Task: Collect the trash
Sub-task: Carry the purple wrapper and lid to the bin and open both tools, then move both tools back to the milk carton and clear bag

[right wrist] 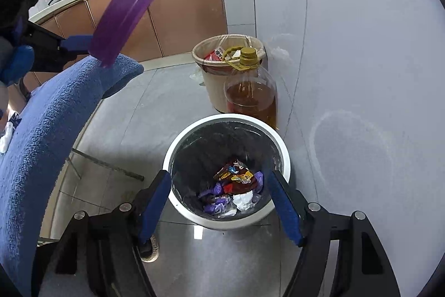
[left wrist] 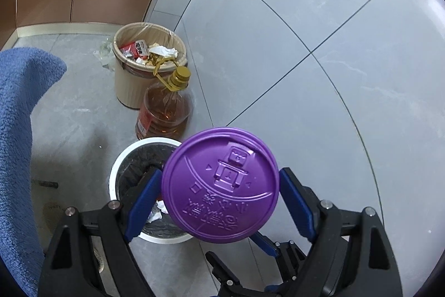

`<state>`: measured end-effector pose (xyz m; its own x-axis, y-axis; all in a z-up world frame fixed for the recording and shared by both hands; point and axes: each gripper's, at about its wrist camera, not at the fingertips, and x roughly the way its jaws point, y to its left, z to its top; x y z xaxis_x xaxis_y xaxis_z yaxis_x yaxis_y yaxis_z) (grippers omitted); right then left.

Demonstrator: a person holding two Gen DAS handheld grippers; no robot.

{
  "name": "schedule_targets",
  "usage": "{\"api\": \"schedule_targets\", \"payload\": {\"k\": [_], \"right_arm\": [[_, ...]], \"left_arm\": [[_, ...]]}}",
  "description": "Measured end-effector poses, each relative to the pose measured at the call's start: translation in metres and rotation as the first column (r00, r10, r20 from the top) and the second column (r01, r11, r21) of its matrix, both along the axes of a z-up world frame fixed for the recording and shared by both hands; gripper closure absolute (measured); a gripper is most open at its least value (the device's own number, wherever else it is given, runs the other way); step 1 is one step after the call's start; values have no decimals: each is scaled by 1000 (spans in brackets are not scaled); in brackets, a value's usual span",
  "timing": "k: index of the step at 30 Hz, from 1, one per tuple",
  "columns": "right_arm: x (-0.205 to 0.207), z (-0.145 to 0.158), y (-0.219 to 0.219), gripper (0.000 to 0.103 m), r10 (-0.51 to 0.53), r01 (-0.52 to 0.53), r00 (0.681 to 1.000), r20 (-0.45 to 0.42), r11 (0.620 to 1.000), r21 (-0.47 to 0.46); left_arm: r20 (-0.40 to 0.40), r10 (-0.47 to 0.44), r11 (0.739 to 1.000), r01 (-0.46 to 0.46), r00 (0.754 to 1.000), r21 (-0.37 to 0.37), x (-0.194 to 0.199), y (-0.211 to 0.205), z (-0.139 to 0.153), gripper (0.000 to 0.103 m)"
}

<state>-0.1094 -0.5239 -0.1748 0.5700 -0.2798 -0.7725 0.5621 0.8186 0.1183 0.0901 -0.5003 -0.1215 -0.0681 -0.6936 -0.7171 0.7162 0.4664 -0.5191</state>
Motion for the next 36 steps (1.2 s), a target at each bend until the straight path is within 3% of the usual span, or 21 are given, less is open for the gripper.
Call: {"api": "schedule_targets", "payload": {"k": [9, 14, 19, 22, 24, 33, 36], "right_arm": [[-7, -4, -1, 31, -14, 14, 1000, -7, 1000, 0], [-11, -6, -1, 29, -18, 18, 1000, -9, 1000, 0], [-16, -12, -2, 28, -26, 27, 1000, -17, 1000, 15], [-19, -15, -2, 28, -28, 29, 999, -22, 999, 21], [-19, -17, -2, 28, -30, 31, 999, -25, 999, 23], [-20, -22, -3, 25, -35, 36, 999, -32, 999, 28], [-19, -24, -3, 25, -37, 38, 999, -35, 999, 32]], "left_arm": [[-12, 22, 1000, -22, 1000, 13, 5, 0, -7, 19], [89, 11, 999, -14, 996, 35, 0, -3, -9, 19], [3, 2, 1000, -2, 1000, 19, 0, -5, -20, 19], [19, -47, 994, 45, 999, 99, -4, -15, -28, 18], [14, -55, 992, 53, 998, 113, -5, -17, -32, 18], [-20, -12, 996, 14, 1000, 89, -1, -14, -35, 17], [23, -2, 997, 0, 1000, 72, -2, -8, -28, 17]]}}
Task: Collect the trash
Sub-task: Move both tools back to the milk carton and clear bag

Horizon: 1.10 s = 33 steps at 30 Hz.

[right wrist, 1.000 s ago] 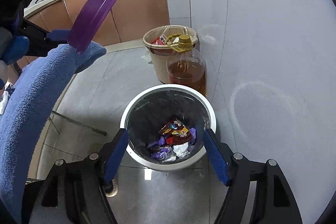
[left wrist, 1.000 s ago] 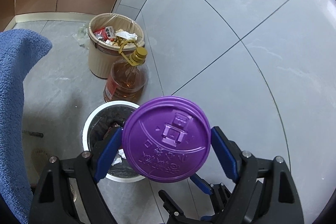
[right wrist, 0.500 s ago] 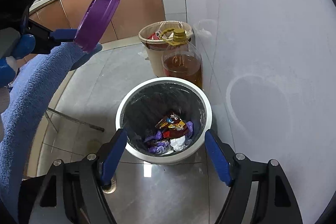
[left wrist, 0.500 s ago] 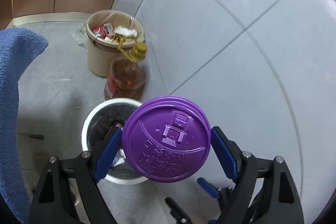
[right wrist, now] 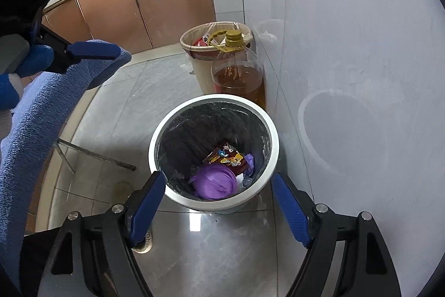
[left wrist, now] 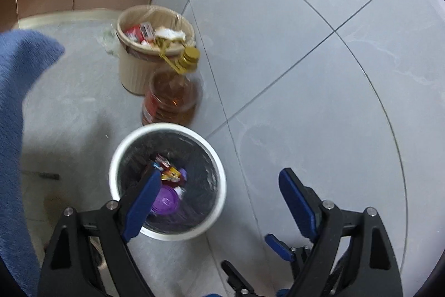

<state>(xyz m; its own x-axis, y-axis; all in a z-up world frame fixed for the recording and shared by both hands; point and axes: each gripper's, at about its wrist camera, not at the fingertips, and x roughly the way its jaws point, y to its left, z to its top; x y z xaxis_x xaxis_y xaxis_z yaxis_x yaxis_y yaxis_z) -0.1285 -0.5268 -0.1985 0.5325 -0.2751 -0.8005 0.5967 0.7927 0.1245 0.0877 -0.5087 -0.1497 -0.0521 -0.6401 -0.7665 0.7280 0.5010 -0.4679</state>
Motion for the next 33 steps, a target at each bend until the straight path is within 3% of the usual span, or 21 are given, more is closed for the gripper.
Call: {"api": "schedule_targets", "payload": {"k": [6, 10, 13, 18, 25, 33], "right_arm": [[3, 2, 3, 24, 13, -13, 1000, 12, 1000, 1], [4, 13, 11, 20, 40, -40, 998, 46, 999, -5], [8, 25, 21, 20, 68, -67, 995, 73, 998, -14], [19, 50, 46, 20, 151, -148, 982, 110, 988, -37], [44, 88, 99, 20, 312, -303, 939, 146, 949, -82], [94, 128, 157, 27, 490, -485, 849, 200, 871, -75]], "left_arm": [[69, 42, 998, -39, 997, -47, -4, 29, 19, 17], [132, 18, 999, -14, 991, -29, -9, 58, 38, 17], [184, 52, 998, -48, 982, -29, -6, 94, 54, 17], [201, 150, 989, -144, 968, -41, 12, 160, 74, 17], [260, 291, 956, -290, 921, -46, 46, 263, 89, 17], [347, 460, 870, -492, 817, 6, 107, 387, 87, 18]]}}
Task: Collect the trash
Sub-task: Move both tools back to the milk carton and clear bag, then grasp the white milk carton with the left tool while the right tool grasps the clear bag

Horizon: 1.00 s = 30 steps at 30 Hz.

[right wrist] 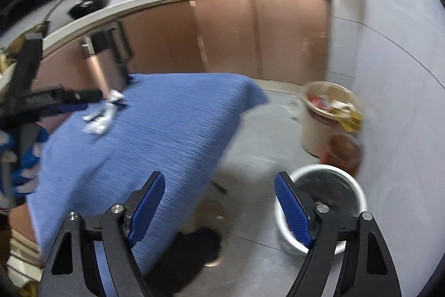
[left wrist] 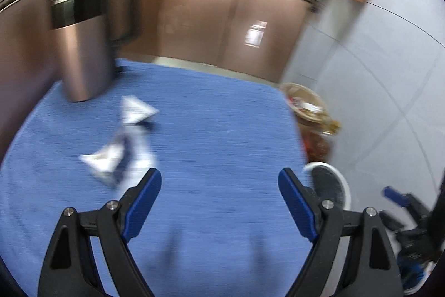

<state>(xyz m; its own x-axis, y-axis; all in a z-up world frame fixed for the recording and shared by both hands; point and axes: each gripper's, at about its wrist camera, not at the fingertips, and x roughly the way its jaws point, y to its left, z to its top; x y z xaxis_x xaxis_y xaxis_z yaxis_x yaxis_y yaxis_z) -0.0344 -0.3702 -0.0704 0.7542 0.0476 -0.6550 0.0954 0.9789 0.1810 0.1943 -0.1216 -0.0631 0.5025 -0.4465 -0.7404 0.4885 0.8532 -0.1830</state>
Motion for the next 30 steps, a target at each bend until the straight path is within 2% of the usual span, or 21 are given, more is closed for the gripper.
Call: {"api": "schedule_targets", "payload": {"k": [5, 7, 17, 19, 22, 30], "right_arm": [[34, 15, 29, 33, 92, -92, 996, 1, 996, 12], [48, 17, 40, 36, 129, -129, 992, -4, 992, 12], [123, 6, 92, 42, 268, -268, 961, -59, 963, 12], [137, 1, 103, 43, 296, -296, 952, -74, 955, 12], [155, -8, 116, 47, 332, -331, 938, -95, 943, 32], [211, -35, 146, 53, 392, -373, 909, -141, 917, 144]], "left_arm": [[-28, 101, 993, -99, 995, 60, 49, 46, -18, 19], [-49, 111, 991, -106, 993, 86, 65, 52, -28, 24], [-105, 76, 978, -54, 992, 201, 111, 46, -72, 40], [-114, 71, 975, -45, 991, 218, 112, 44, -79, 49], [-136, 69, 982, -43, 988, 184, 118, 55, -91, 49], [-125, 77, 995, -68, 989, 77, 114, 90, -88, 53]]}}
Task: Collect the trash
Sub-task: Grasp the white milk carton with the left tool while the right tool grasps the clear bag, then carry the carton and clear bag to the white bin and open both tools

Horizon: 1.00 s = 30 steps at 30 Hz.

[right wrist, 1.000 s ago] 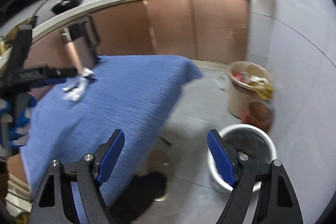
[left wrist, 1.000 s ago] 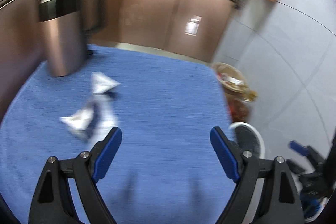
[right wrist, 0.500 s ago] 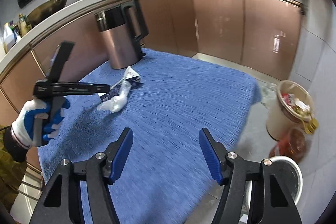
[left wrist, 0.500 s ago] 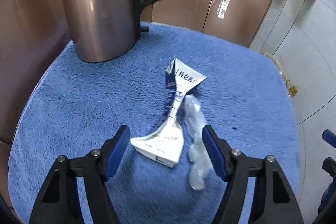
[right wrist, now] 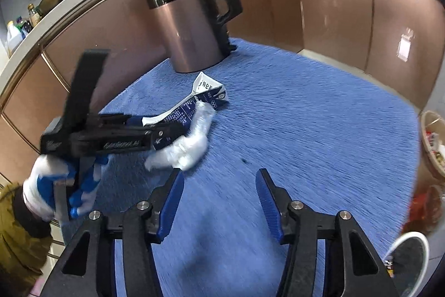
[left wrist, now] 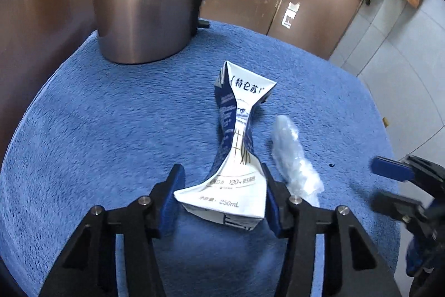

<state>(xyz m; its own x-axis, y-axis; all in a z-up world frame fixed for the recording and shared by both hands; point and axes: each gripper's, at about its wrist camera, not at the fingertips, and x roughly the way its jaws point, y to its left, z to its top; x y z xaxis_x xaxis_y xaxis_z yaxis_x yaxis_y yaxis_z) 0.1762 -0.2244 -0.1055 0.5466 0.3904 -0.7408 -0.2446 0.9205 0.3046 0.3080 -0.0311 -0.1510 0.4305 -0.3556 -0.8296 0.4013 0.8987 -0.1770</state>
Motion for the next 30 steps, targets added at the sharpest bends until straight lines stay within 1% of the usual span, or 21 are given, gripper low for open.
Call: {"api": "schedule_targets", "payload": {"k": [5, 9, 10, 11, 12, 13, 15, 18, 22, 26, 30], "right_arm": [[33, -12, 21, 55, 13, -10, 999, -45, 998, 59], [54, -27, 35, 59, 5, 1, 995, -98, 998, 58], [58, -31, 37, 60, 4, 4, 994, -112, 997, 72], [60, -34, 39, 62, 6, 5, 992, -125, 996, 90], [61, -37, 40, 68, 10, 4, 991, -136, 994, 105], [61, -37, 42, 71, 10, 5, 990, -140, 994, 106], [59, -36, 46, 73, 14, 1, 990, -141, 995, 104], [50, -33, 50, 75, 27, -12, 990, -138, 994, 108], [26, -20, 40, 75, 14, 0, 995, -102, 991, 131], [-6, 1, 9, 75, -34, 41, 998, -48, 988, 149], [-51, 22, -41, 75, -130, 126, 991, 15, 982, 137]], "left_arm": [[19, 36, 999, -35, 999, -24, -8, 27, 3, 53], [41, 71, 997, -69, 997, -44, -18, 46, 8, 53], [45, 77, 996, -75, 996, -47, -23, 50, 9, 53], [47, 81, 996, -79, 996, -49, -25, 53, 10, 53], [49, 84, 995, -81, 995, -51, -27, 53, 12, 53], [53, 87, 995, -84, 995, -53, -32, 55, 14, 53], [60, 93, 994, -89, 994, -58, -39, 59, 17, 53], [69, 103, 993, -98, 992, -72, -52, 61, 24, 53], [81, 102, 992, -96, 991, -82, -66, 59, 36, 53], [101, 73, 994, -65, 992, -83, -85, 43, 48, 53], [116, 15, 995, -3, 993, -102, -106, 11, 62, 53]]}}
